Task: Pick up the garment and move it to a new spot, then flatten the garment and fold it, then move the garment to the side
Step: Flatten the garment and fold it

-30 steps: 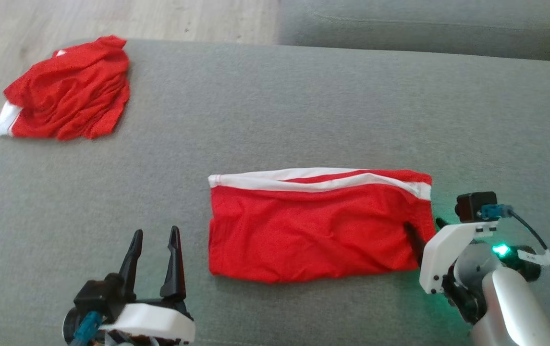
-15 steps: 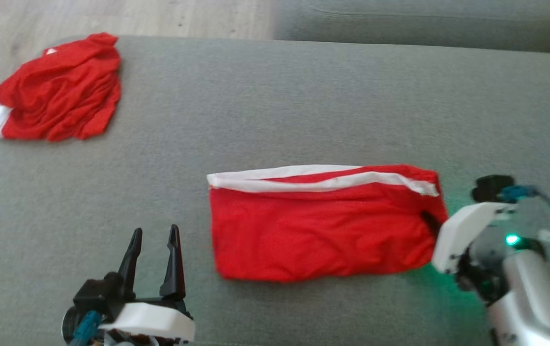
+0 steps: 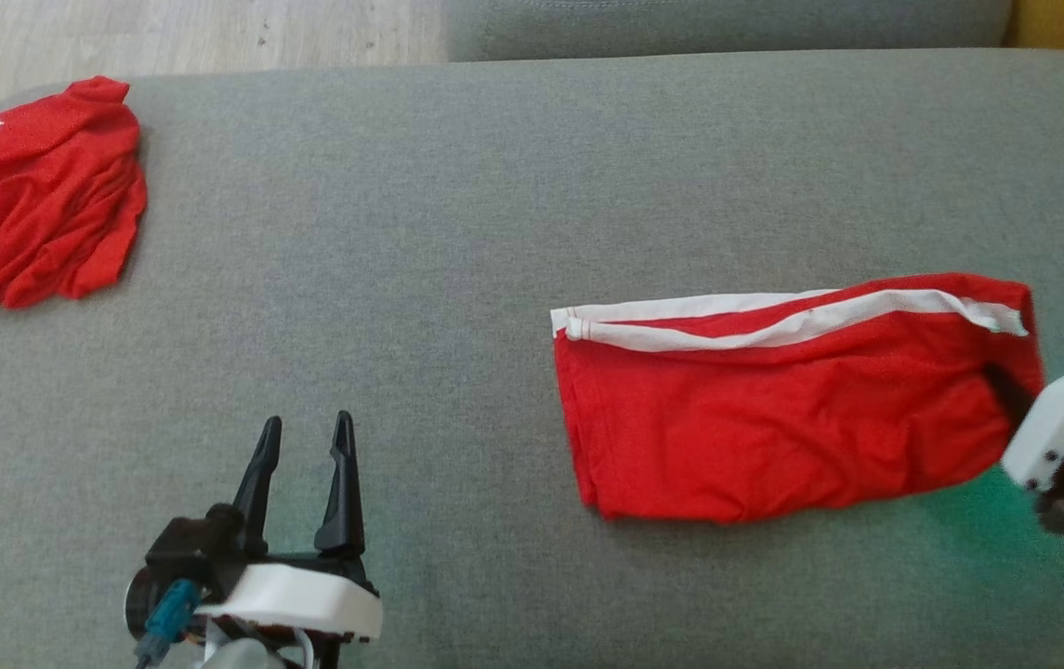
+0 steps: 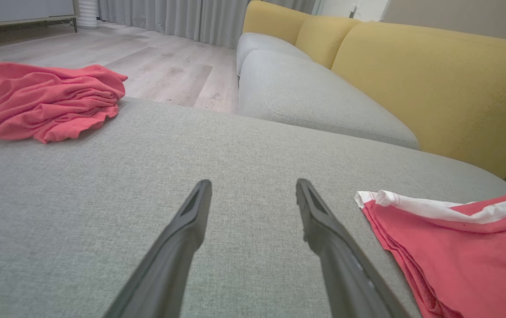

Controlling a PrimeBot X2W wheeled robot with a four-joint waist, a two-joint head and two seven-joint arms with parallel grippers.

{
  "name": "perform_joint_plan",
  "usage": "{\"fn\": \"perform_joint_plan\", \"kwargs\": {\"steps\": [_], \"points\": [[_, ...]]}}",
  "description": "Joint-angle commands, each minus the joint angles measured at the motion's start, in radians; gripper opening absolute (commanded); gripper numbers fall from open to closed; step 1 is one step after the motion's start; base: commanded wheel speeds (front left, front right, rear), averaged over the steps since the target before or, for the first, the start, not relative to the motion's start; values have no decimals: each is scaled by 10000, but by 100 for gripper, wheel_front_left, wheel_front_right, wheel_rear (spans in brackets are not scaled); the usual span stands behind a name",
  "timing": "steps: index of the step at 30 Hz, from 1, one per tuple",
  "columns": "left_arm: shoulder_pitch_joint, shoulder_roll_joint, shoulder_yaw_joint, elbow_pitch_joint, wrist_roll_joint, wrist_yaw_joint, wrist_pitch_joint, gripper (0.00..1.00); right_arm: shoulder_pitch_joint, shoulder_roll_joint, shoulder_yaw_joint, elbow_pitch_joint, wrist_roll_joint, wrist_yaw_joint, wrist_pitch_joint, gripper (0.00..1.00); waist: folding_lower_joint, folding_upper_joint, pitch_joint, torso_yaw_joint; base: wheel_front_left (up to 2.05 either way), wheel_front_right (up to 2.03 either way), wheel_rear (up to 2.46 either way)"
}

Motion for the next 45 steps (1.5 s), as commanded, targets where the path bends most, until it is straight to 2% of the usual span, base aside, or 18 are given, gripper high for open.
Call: {"fn": "perform_joint_plan", "kwargs": {"steps": [1,8,12,16,21,22,25,36,45], "points": [[-426,79,282,-240,59,7,-6,100,-14,101,118,-634,298,37,117,0,-1,0,-13,-22,0,0,0],[-509,140,283,-230,29,-18,13,100,128,824,1009,-2018,1555,37,423,0,-1,0,-120,77,0,0,0],[-483,161,249,-247,18,-14,32,100,57,1211,1748,-2515,1829,37,366,0,-1,0,-212,239,0,0,0],[-481,159,187,-262,16,-17,62,100,-48,1626,2438,-2358,1734,37,254,0,-1,0,-283,468,0,0,0],[-460,153,106,-292,15,-18,96,100,-190,1902,2973,-1468,1368,37,-65,0,-1,0,-358,801,0,0,0],[-446,159,92,-293,14,-17,101,100,-241,1947,3011,-1286,1293,37,-185,4,-1,0,-375,860,0,0,0],[-383,175,58,-296,6,1,117,100,-409,2060,3188,-845,1151,37,-529,100,-1,0,-433,1000,0,0,0],[-201,175,-48,-298,-39,51,130,100,-610,2197,4564,-970,1181,37,-1329,100,-1,0,-659,995,0,0,0],[-178,105,-76,-285,-13,55,14,100,-471,2002,4198,-1508,-246,37,-3182,100,-1,0,-882,543,0,0,0]]}}
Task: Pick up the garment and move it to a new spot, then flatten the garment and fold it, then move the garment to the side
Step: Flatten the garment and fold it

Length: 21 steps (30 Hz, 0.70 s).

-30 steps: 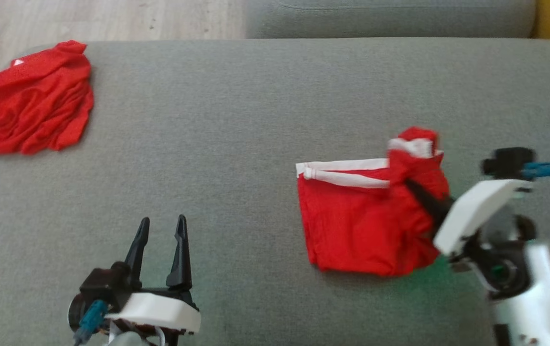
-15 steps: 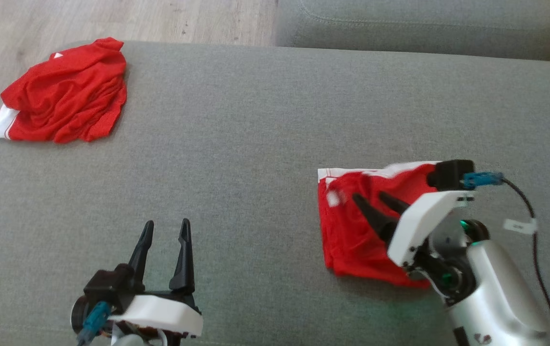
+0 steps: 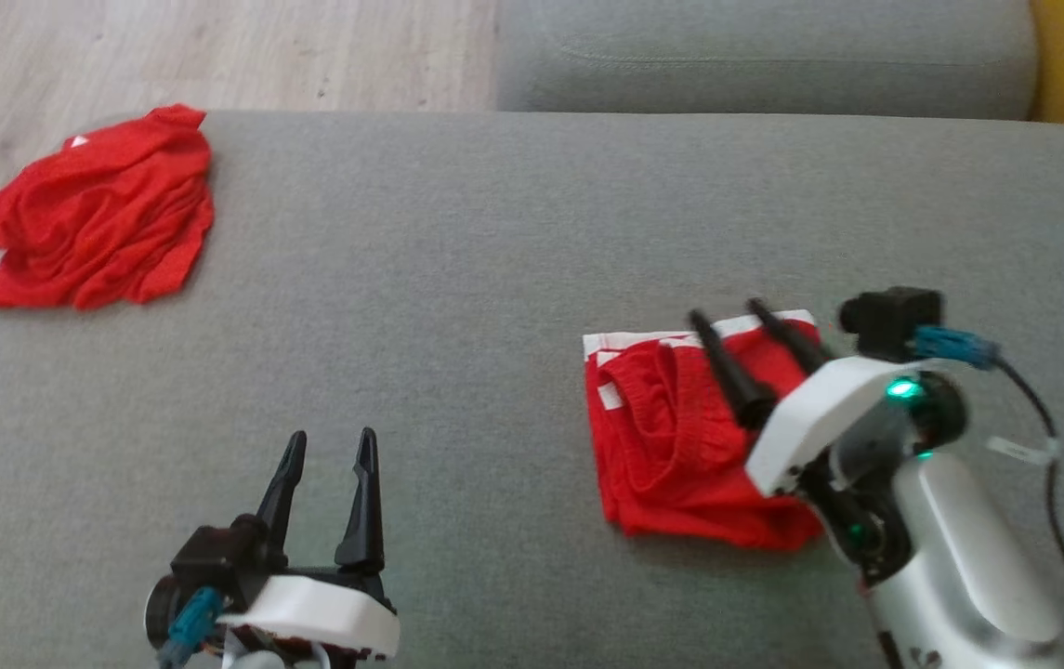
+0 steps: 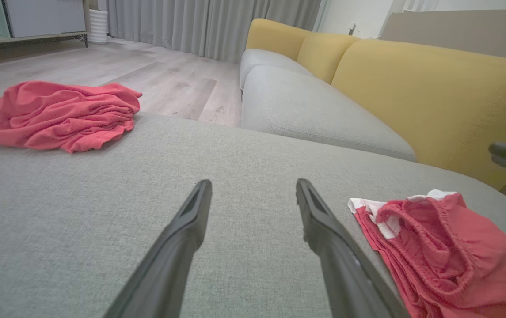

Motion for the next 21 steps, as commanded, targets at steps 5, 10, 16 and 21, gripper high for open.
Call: {"fn": "perform_joint_plan", "kwargs": {"steps": [5,10,16,21], "points": [[-207,54,401,-231,10,99,-201,100,327,-48,-572,-596,-1216,37,-1144,100,0,-1,-224,-398,0,0,0],[-36,58,450,-71,14,144,-268,100,1169,124,-1210,-869,-2010,37,-2099,100,0,-1,-435,-724,0,0,0],[260,220,530,171,94,171,-343,100,2095,209,-1448,-1210,-2735,37,-3232,100,0,-1,-647,-955,0,0,0],[563,276,646,144,97,231,-390,100,2641,214,-1308,-1144,-2440,37,-3879,100,0,-1,-813,-982,0,0,0]]}}
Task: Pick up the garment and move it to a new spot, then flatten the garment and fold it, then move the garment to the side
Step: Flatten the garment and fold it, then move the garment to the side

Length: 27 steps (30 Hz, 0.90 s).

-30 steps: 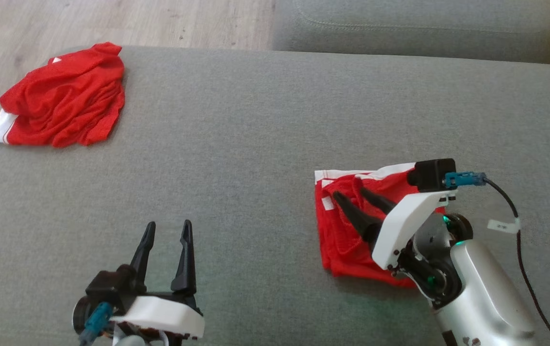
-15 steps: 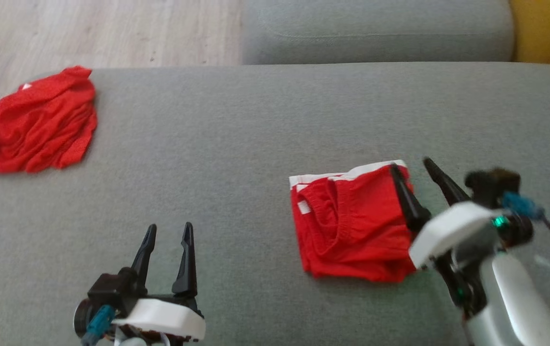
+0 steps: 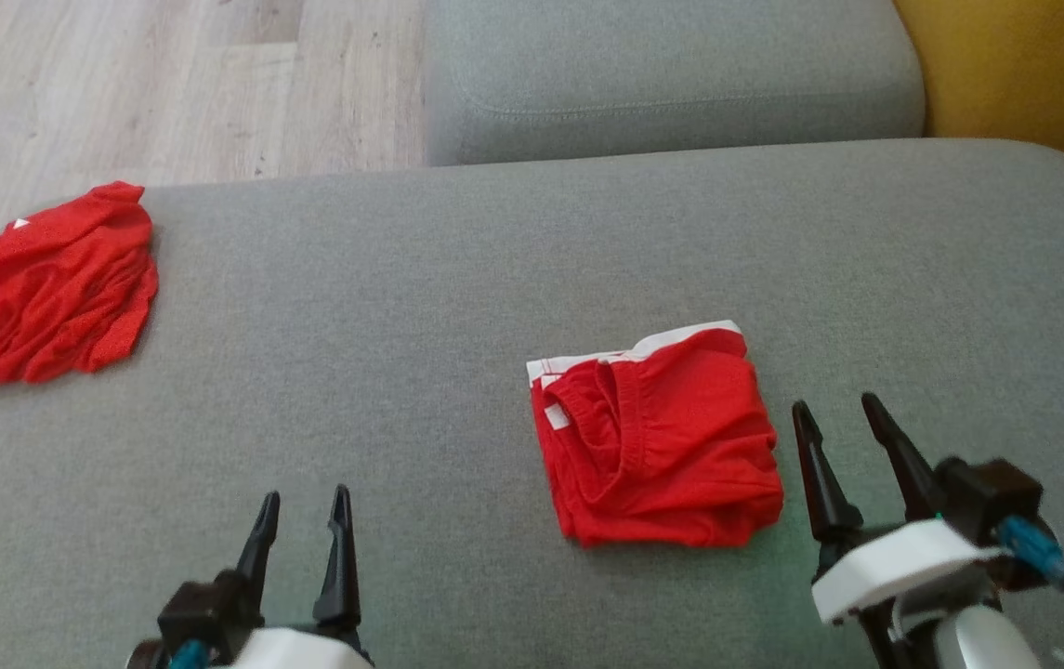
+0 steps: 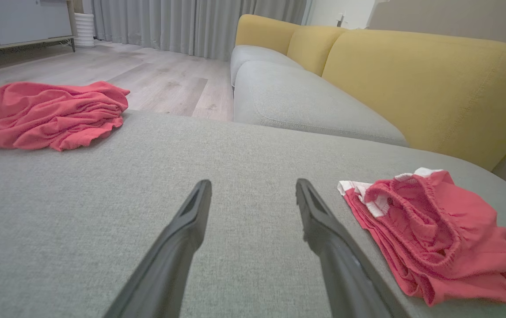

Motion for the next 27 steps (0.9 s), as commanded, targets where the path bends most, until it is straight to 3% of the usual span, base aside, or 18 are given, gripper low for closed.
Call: {"fn": "perform_joint_plan", "kwargs": {"steps": [1,12,27], "points": [[-115,179,442,-290,83,72,-138,100,-158,-19,266,-288,192,37,-309,100,0,0,-81,12,0,0,0],[381,223,747,-430,126,148,-192,100,121,-17,420,256,398,37,-1026,100,0,0,-181,152,0,0,0],[376,247,808,-633,256,175,-203,100,117,-17,424,604,322,37,-882,100,0,0,-109,251,0,0,0]]}}
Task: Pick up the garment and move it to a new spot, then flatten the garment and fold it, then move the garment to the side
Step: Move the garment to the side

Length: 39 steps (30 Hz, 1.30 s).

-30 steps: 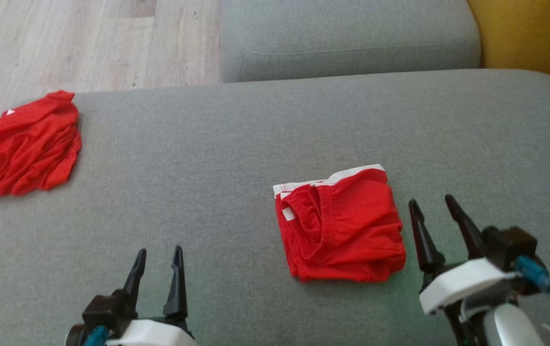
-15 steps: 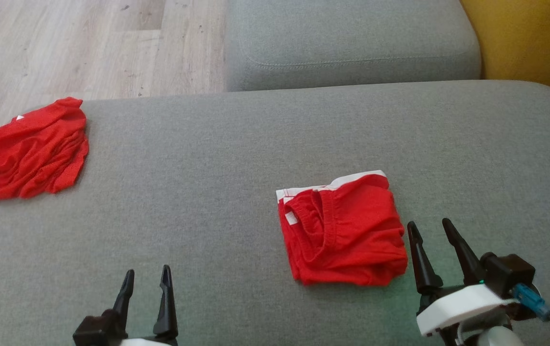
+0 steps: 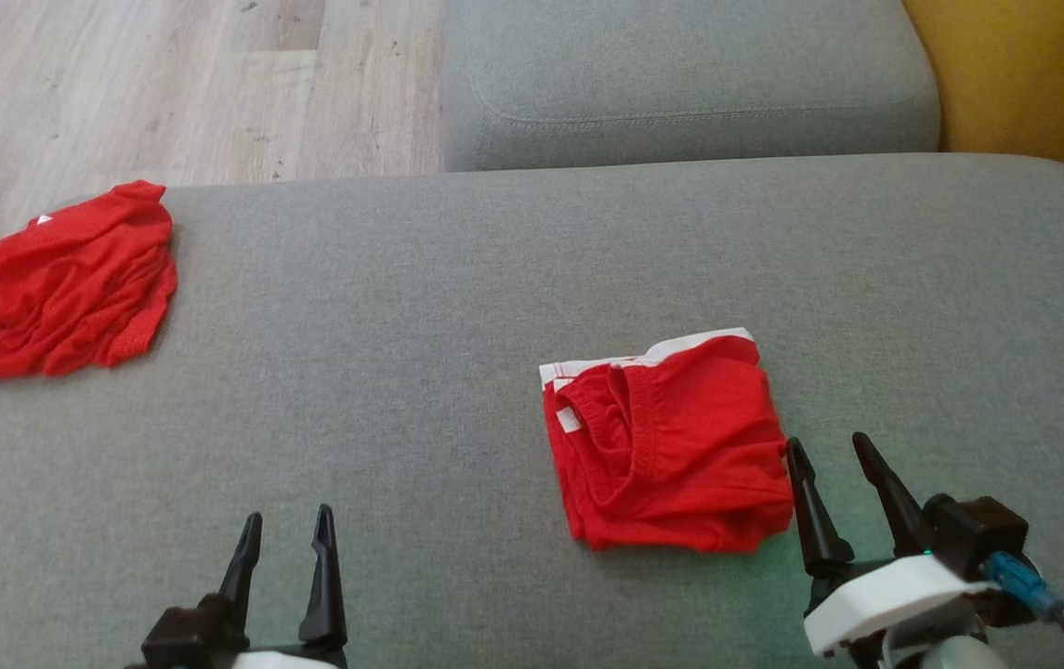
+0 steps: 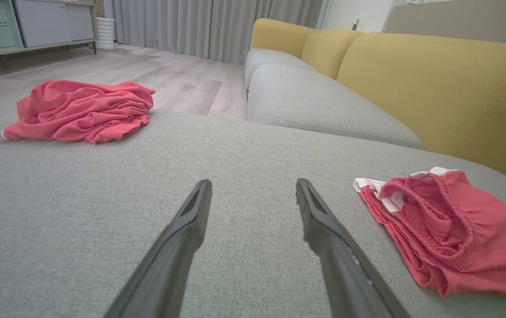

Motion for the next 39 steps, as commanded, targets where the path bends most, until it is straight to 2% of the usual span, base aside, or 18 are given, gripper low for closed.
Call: {"fn": "perform_joint_plan", "kwargs": {"steps": [1,9,14,22,27,32,34,37,38,39], "points": [[-328,186,446,-301,62,70,-106,100,-280,-30,224,-264,-67,37,43,100,0,0,10,5,0,0,0],[-385,208,434,-392,26,99,-72,100,-705,-30,-130,-298,-68,37,540,100,0,0,199,108,0,0,0],[-556,168,345,-393,48,50,-30,100,-1668,-30,-656,-154,-350,37,1847,100,0,0,447,421,0,0,0],[-865,-2,390,-177,53,-6,-57,100,-3053,-30,-1394,979,-838,37,4106,100,0,0,1061,1134,0,0,0],[-1024,-102,483,-55,97,-117,-87,100,-3494,-30,-2046,1903,-1132,37,4765,100,0,0,1434,1494,0,0,0],[-1119,-160,588,6,157,-179,-103,100,-3760,-30,-2067,2432,-1116,37,5046,98,0,0,1670,1568,0,0,0],[-1145,-177,638,23,196,-201,-109,100,-3903,-30,-1943,2651,-965,37,5162,53,0,0,1779,1524,0,0,0],[-1229,-220,635,37,287,-255,-114,100,-4110,-30,-1723,2891,-798,37,5240,18,0,0,1940,1385,0,0,0],[-1272,-234,624,30,324,-276,-115,100,-4187,-30,-1655,2943,-753,37,5226,0,0,0,1999,1320,0,0,0],[-1316,-251,615,22,352,-296,-116,100,-4273,-30,-1575,2952,-662,37,5124,0,0,0,2062,1249,0,0,0]]}}
